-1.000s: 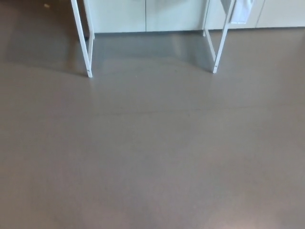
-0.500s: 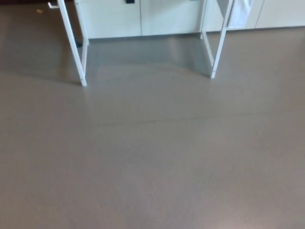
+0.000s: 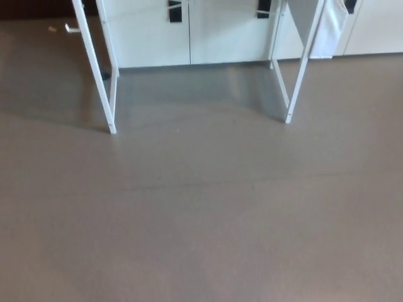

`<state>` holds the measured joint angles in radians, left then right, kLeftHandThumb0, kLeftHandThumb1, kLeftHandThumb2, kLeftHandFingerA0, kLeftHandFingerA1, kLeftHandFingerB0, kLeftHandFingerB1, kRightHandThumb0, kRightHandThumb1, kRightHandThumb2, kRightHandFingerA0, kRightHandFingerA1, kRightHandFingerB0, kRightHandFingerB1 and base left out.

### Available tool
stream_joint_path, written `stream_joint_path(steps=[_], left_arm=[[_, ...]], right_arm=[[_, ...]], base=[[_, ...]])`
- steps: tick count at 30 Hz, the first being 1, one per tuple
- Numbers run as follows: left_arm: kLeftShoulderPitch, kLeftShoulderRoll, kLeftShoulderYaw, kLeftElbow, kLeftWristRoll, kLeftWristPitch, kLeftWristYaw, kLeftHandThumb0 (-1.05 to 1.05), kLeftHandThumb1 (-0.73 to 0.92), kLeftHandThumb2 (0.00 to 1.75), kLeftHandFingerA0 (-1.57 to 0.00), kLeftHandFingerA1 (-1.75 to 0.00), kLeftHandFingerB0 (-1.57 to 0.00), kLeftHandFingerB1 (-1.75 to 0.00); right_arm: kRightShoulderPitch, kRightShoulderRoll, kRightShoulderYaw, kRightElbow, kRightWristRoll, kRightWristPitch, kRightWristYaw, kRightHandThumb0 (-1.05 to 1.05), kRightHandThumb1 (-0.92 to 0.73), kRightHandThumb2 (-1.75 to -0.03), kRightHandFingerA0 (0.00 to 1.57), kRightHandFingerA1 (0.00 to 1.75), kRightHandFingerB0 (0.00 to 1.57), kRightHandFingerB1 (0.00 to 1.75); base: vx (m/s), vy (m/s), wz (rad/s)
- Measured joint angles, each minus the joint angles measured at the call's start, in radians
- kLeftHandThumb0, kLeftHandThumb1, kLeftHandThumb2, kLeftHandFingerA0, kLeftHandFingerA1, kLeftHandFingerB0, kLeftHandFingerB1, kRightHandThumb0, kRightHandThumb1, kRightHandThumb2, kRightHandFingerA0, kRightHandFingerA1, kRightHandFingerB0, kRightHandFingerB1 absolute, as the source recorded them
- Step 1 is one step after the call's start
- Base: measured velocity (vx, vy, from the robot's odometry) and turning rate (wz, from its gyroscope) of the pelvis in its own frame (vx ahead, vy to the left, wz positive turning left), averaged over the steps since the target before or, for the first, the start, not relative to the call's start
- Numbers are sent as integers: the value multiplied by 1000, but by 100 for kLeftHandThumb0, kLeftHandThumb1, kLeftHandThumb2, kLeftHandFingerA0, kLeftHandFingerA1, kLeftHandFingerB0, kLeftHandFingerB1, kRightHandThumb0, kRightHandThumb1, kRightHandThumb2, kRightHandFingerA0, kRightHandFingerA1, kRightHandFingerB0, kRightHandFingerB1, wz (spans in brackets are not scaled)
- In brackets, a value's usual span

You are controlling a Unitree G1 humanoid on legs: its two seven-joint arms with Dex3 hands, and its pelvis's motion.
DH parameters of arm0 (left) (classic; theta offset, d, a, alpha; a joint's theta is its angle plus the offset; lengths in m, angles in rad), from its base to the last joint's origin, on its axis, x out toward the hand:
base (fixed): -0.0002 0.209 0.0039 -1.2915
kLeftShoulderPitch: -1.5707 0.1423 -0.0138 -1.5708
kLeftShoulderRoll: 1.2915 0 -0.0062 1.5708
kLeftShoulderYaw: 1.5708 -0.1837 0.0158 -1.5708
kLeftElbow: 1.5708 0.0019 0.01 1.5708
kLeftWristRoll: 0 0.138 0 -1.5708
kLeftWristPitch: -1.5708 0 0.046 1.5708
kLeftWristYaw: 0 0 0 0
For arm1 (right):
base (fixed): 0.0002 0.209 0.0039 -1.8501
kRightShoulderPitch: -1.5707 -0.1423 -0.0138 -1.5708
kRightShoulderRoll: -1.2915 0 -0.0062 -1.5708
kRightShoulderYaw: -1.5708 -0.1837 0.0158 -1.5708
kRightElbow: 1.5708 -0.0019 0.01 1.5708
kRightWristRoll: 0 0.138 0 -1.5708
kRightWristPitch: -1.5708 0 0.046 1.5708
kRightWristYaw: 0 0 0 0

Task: The robot walk towards a table in front and then pushes a layer of a file tray back to its original position using its right hand

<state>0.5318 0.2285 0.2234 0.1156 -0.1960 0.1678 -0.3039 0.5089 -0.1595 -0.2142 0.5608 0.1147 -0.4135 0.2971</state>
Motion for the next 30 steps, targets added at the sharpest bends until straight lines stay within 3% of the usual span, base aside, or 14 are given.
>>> stream_joint_path(steps=[1,6,23,30], left_arm=[[-2,-6,-5,-3,0,0,0,-10,46,89,-31,-57,-21,-51],[-3,-9,-7,-1,0,0,0,-9,46,89,-31,-57,-22,-51],[-9,9,2,6,-1,-5,0,-11,45,89,-30,-57,-22,-51],[3,7,1,6,0,-5,0,-11,44,88,-33,-58,-23,-51]], right_arm=[[0,-9,-3,-5,0,-3,-2,-71,-23,-55,96,46,99,45],[-3,-17,-3,1,-5,-7,-10,-72,-24,-56,96,46,98,46],[8,-6,13,12,-29,-17,-24,-74,-25,-57,94,47,97,46],[11,-8,14,-2,-35,-18,-25,-76,-26,-58,94,48,96,46]], base=[[266,-419,31],[244,-81,0],[254,123,-15],[326,-80,7]])
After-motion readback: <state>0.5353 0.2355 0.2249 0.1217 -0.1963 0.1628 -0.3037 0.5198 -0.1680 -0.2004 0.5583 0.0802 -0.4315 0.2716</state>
